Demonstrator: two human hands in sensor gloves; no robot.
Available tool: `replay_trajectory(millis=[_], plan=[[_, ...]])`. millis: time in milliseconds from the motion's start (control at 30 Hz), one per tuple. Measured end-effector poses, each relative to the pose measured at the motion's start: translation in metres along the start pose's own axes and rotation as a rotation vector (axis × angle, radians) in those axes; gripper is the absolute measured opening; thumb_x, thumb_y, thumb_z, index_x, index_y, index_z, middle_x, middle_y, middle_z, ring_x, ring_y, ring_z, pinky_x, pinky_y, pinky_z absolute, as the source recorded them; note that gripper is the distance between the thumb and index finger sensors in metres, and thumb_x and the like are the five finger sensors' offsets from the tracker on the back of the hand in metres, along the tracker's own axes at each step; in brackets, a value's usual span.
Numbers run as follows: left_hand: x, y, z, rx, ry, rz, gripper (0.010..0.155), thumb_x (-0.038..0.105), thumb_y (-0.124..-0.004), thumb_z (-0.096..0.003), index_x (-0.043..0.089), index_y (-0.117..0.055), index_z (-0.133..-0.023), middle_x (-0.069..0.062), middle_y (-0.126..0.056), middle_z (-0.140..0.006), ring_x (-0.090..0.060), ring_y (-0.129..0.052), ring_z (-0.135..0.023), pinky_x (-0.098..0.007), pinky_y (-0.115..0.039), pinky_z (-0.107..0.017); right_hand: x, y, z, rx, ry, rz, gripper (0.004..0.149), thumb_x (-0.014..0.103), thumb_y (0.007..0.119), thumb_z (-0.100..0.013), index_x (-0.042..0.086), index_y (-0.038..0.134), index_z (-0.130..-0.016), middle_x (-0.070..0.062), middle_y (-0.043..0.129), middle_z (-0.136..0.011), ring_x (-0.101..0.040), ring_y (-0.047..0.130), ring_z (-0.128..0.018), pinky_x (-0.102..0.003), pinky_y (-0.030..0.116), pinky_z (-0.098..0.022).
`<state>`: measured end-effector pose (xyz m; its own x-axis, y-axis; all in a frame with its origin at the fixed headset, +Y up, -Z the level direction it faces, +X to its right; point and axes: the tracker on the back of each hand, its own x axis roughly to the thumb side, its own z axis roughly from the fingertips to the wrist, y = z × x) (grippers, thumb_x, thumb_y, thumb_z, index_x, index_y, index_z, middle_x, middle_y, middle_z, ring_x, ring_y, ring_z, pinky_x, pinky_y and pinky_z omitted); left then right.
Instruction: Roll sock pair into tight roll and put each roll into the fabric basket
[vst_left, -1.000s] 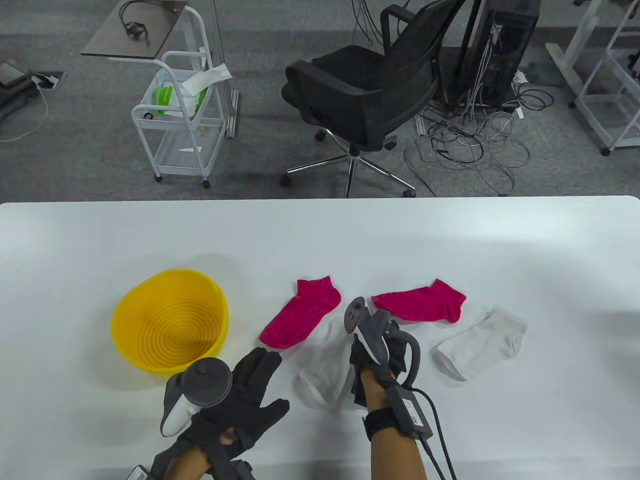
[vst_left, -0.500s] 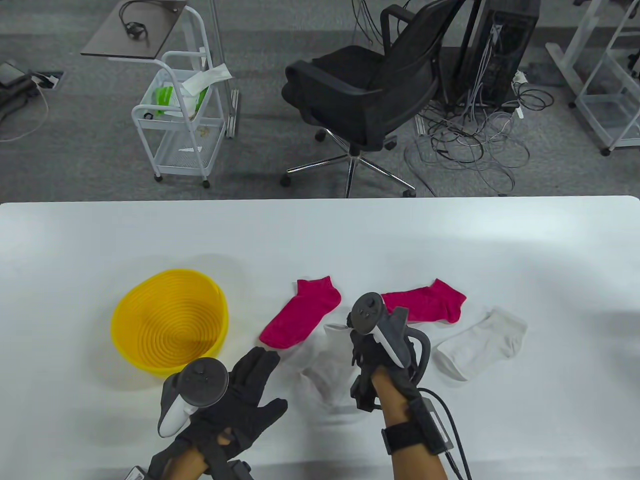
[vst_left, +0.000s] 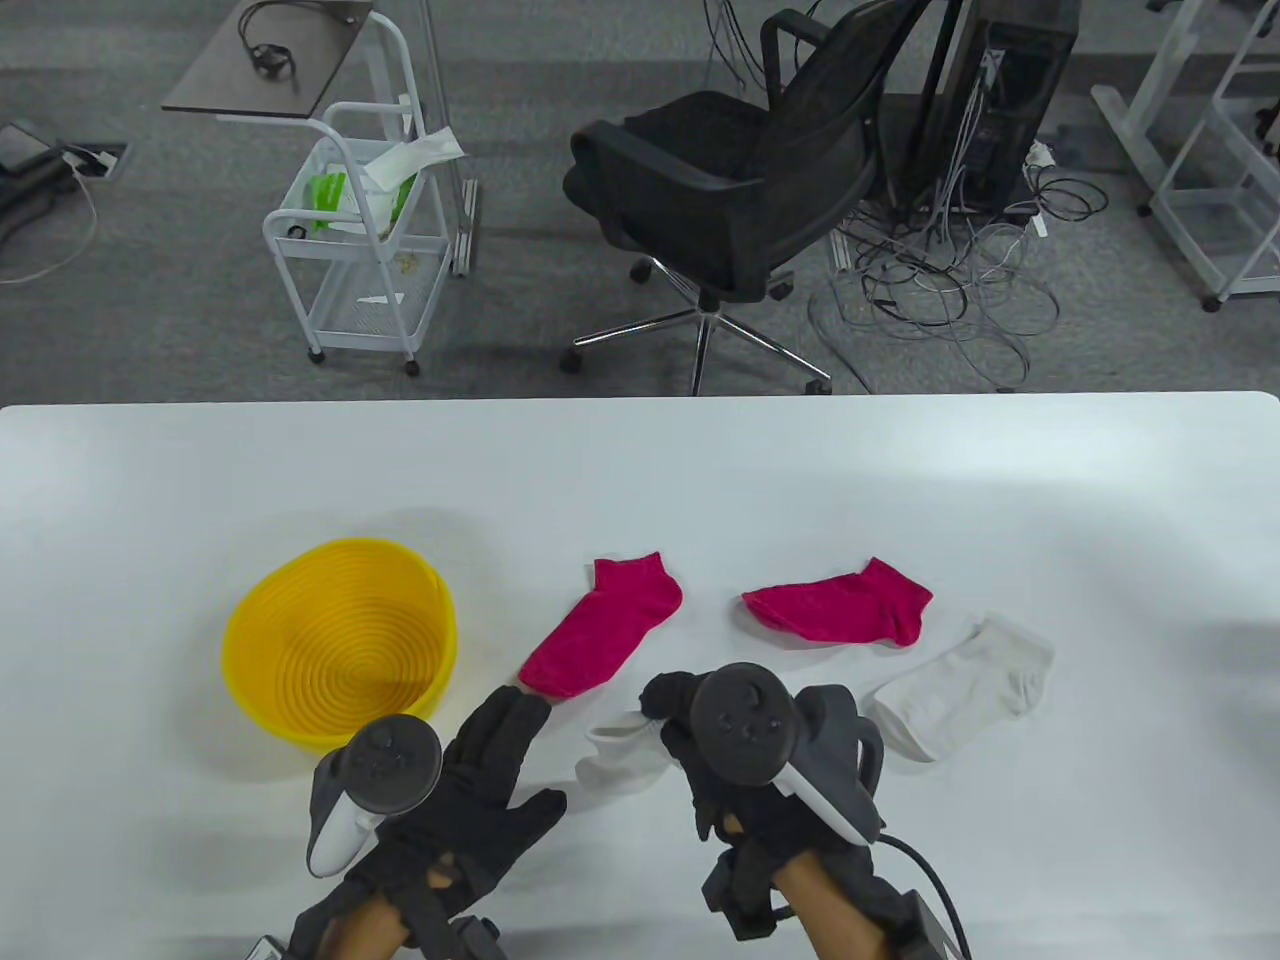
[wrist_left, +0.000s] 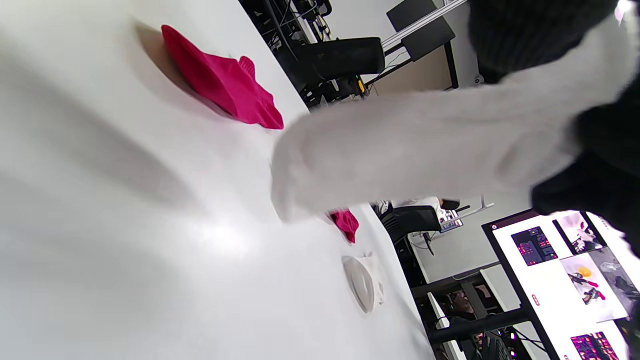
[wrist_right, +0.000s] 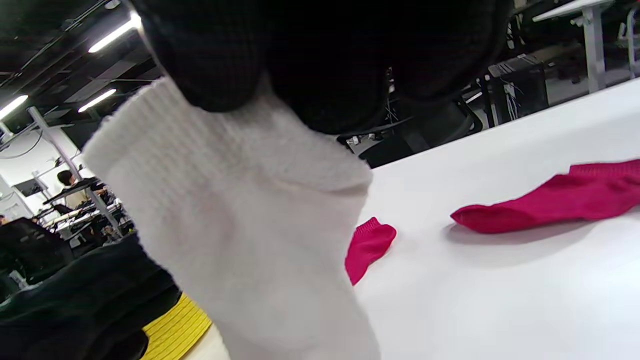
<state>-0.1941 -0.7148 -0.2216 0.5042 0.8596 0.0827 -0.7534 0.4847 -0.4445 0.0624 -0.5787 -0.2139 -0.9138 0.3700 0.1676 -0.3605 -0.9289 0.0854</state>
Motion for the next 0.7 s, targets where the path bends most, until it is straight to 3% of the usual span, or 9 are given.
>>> replay_trajectory(millis=[133, 233, 433, 600, 700], plan=[[0.001, 0.003, 0.0, 0.009, -0.006, 0.003, 0.084, 0.064, -0.069, -0.0382, 0.039, -0.024, -0.104, 0.0, -0.009, -0.113, -0.029, -0.01, -0.111, -0.058, -0.013, -0.072, 0.006, -0.008, 0.014, 0.042, -0.017, 0.061, 0.042, 0.034, 0.085, -0.042, 0.039, 0.078, -0.083, 0.004, 0.093, -0.083, -0.018, 0.097, -0.066, -0.047, 0.079, -0.053], [0.0, 0.002, -0.001, 0.003, 0.001, -0.009, 0.084, 0.064, -0.069, -0.0382, 0.039, -0.024, -0.104, 0.0, -0.009, -0.113, -0.029, -0.011, -0.111, -0.058, -0.013, -0.072, 0.002, 0.0, 0.009, 0.094, -0.014, 0.096, 0.042, 0.034, 0.085, -0.042, 0.039, 0.078, -0.083, 0.004, 0.093, -0.083, -0.017, 0.097, -0.066, -0.047, 0.08, -0.053], [-0.004, 0.0, -0.003, -0.013, 0.034, 0.003, 0.084, 0.064, -0.07, -0.0381, 0.039, -0.024, -0.104, 0.0, -0.009, -0.113, -0.029, -0.01, -0.111, -0.058, -0.013, -0.073, -0.031, 0.064, -0.036, 0.158, 0.078, 0.15, 0.041, 0.035, 0.088, -0.041, 0.039, 0.081, -0.081, 0.006, 0.093, -0.082, -0.017, 0.098, -0.066, -0.046, 0.08, -0.053], [-0.006, -0.002, -0.004, -0.027, 0.043, 0.008, 0.084, 0.063, -0.07, -0.0381, 0.039, -0.025, -0.104, 0.0, -0.009, -0.113, -0.03, -0.01, -0.111, -0.058, -0.013, -0.072, -0.06, 0.106, -0.072, 0.074, 0.184, 0.135, 0.042, 0.035, 0.088, -0.04, 0.041, 0.08, -0.081, 0.007, 0.092, -0.084, -0.015, 0.097, -0.068, -0.046, 0.079, -0.055], [-0.004, -0.004, -0.004, -0.035, 0.033, -0.002, 0.084, 0.063, -0.07, -0.0382, 0.039, -0.025, -0.104, 0.0, -0.009, -0.113, -0.03, -0.011, -0.111, -0.058, -0.014, -0.073, -0.068, 0.124, -0.09, 0.079, 0.187, 0.15, 0.043, 0.035, 0.088, -0.04, 0.041, 0.079, -0.082, 0.008, 0.091, -0.085, -0.015, 0.096, -0.07, -0.045, 0.079, -0.057]])
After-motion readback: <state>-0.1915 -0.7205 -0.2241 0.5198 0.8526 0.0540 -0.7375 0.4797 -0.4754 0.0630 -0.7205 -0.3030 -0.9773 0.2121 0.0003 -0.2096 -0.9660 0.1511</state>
